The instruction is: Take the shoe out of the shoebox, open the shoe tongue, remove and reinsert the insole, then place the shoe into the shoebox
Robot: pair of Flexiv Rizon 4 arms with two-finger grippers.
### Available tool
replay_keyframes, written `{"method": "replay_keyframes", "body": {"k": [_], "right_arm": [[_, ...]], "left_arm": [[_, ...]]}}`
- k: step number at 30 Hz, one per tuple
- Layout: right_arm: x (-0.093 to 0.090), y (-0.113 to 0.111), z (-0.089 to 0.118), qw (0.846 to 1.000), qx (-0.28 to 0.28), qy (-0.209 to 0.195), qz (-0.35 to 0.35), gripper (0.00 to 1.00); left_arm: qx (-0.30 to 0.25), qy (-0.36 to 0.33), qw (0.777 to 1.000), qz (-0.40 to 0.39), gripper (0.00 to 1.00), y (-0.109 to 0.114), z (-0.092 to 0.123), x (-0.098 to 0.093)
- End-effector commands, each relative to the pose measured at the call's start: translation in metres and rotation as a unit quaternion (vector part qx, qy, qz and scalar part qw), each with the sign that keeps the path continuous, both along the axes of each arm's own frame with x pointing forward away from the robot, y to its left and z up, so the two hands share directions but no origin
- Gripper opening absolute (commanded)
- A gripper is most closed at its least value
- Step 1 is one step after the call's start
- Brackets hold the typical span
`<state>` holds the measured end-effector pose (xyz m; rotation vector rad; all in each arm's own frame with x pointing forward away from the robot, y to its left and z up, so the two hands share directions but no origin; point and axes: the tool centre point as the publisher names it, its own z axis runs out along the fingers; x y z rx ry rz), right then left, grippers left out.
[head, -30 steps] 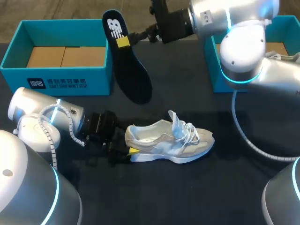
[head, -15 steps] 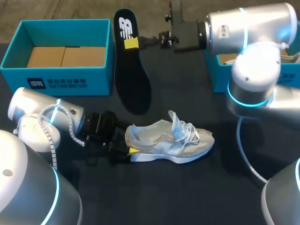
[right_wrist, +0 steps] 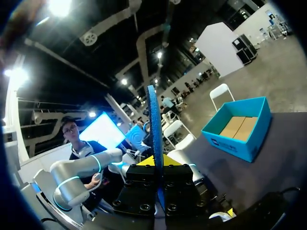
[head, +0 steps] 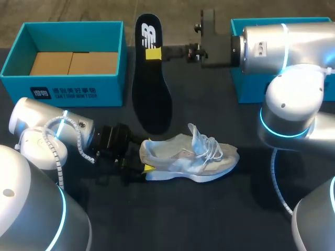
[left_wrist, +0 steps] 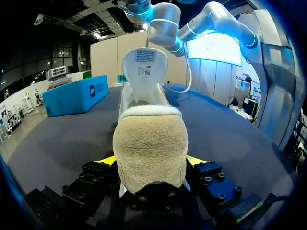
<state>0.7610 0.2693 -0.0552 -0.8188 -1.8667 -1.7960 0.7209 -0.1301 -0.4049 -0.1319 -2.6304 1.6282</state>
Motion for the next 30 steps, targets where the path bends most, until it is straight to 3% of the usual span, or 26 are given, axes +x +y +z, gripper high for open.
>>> {"method": "replay_keyframes", "body": {"k": [1, 14, 30], "right_arm": [[-0.001, 0.003, 0.000, 1.000, 0.000, 0.000, -0.002, 0.00], [-0.018, -0.031, 0.022, 0.998, -0.041, 0.035, 0.028, 0.00], [-0.061, -0.061, 0.040, 0.996, -0.053, 0.067, 0.011, 0.00]], "left_arm": [[0.002, 0.000, 1.000, 0.000, 0.00, 0.000, -0.003, 0.000], [0.002, 0.000, 1.000, 0.000, 0.00, 0.000, -0.003, 0.000], [0.002, 0.000, 1.000, 0.000, 0.00, 0.000, -0.003, 0.000]]}}
